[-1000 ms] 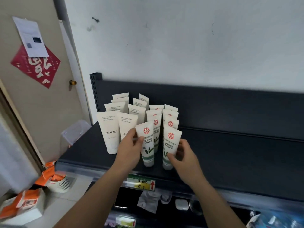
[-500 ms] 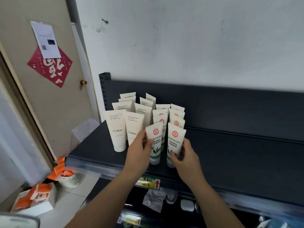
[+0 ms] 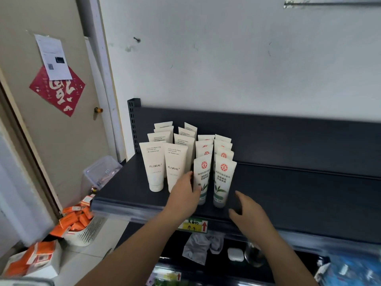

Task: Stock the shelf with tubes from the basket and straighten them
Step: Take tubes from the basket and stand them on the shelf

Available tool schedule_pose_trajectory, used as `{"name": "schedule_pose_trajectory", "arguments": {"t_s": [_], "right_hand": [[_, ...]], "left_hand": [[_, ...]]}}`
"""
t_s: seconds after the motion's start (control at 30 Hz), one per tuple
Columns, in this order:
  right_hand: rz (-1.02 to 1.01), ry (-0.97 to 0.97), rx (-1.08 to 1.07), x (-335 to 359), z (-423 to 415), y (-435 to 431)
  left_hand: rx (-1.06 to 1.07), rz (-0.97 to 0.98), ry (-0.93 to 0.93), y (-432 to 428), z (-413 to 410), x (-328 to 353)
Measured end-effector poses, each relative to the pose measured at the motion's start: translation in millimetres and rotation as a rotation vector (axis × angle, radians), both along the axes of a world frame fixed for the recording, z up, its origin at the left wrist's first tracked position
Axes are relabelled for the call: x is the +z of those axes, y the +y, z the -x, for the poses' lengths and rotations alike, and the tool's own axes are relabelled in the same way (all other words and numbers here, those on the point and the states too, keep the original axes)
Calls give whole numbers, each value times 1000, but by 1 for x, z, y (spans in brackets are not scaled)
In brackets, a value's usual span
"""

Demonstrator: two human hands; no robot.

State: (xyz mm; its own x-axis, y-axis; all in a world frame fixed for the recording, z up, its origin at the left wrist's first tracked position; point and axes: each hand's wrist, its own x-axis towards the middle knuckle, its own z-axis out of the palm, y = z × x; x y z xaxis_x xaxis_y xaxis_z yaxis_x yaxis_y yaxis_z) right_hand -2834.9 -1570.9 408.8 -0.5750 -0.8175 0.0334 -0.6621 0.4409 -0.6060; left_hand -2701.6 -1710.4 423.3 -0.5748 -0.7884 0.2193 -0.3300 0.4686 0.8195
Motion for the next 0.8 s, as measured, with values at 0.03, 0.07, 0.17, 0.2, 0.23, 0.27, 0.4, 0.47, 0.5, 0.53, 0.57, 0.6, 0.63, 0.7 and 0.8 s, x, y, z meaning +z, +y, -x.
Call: {"name": "schedule_pose_trajectory", "arguments": {"t_s": [0.03, 0.07, 0.17, 0.2, 0.23, 0.27, 0.4, 0.47, 0.5, 0.53, 0.57, 0.6, 0.63, 0.7, 0.8], "right_hand": [[-14, 14, 8, 1, -5, 4], [-6, 14, 29, 2, -12, 7], [16, 6, 87, 2, -34, 9], [-4, 20, 104, 1, -43, 7], [-34, 35, 129, 1, -53, 4], [-80, 59, 155, 1, -64, 0], [-159, 139, 202, -1, -102, -22], [-191, 195, 230, -3, -122, -35], [-207, 224, 244, -6, -132, -42], [-218, 249, 257, -8, -144, -49], [-221, 272, 274, -10, -155, -56], [-222, 293, 295, -13, -167, -63], [-224, 307, 316, -16, -180, -71], [-220, 320, 358, -21, -209, -85], [-200, 349, 459, -33, -255, -107]], "left_hand": [[-15, 34, -25, 3, -7, -2], [-23, 75, -61, 7, -15, -4], [-49, 151, -147, 11, -44, -16], [-67, 175, -175, 11, -55, -20], [-85, 212, -219, 9, -66, -24], [-99, 266, -271, 6, -76, -27], [-74, 432, -534, -10, -118, -32], [-51, 429, -604, -16, -144, -32], [-37, 416, -626, -19, -157, -32], [-26, 397, -646, -22, -172, -32], [-16, 377, -665, -25, -187, -33], [-1, 360, -676, -28, -202, -35], [14, 346, -683, -32, -218, -39], [59, 324, -690, -40, -252, -49], [142, 300, -728, -47, -305, -67]]}}
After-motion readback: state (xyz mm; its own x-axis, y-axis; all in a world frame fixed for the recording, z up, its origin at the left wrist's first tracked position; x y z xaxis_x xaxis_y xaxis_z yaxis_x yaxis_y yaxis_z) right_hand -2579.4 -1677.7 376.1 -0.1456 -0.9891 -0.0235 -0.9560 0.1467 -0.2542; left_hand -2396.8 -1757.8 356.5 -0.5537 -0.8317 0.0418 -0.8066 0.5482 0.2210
